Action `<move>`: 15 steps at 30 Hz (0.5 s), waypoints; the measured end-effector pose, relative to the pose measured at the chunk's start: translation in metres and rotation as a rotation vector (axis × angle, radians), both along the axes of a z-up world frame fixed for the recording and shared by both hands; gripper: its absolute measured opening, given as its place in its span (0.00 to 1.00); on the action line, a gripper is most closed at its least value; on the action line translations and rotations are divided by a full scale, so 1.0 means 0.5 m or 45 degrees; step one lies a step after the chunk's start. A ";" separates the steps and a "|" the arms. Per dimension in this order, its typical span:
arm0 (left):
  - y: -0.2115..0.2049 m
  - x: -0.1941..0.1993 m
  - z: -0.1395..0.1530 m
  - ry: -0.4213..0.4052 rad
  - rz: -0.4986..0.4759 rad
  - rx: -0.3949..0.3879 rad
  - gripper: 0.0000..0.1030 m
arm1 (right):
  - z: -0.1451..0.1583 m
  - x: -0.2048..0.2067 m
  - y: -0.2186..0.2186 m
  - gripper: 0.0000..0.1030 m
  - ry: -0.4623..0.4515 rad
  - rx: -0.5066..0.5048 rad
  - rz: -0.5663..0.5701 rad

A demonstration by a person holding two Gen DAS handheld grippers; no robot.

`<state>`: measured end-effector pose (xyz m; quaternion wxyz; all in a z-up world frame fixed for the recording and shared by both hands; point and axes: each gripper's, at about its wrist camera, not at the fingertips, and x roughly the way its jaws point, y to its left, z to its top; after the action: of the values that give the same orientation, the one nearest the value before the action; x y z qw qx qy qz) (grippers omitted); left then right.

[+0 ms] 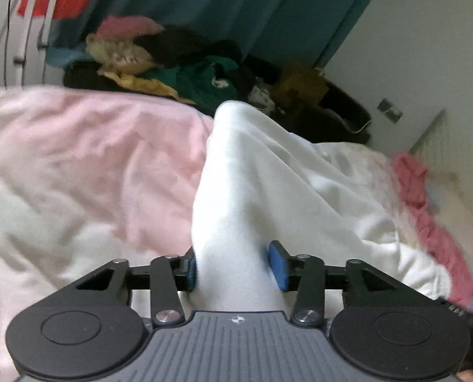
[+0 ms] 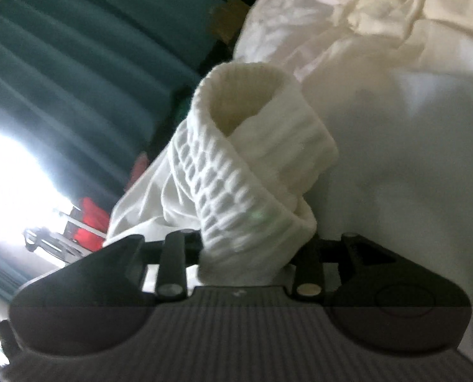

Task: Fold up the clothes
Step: 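Lower the folded sweatpants onto the bed and open both grippers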

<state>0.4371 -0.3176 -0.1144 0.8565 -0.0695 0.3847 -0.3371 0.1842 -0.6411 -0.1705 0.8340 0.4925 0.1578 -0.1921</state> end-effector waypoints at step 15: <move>0.061 -0.308 0.347 -0.342 -0.056 0.069 0.74 | 0.300 -0.162 0.176 0.38 0.196 -0.503 0.104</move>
<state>0.2829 -0.2869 0.0592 0.8942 0.0078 0.2770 -0.3515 0.1029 -0.5530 -0.0206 0.9069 0.2967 0.2004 -0.2223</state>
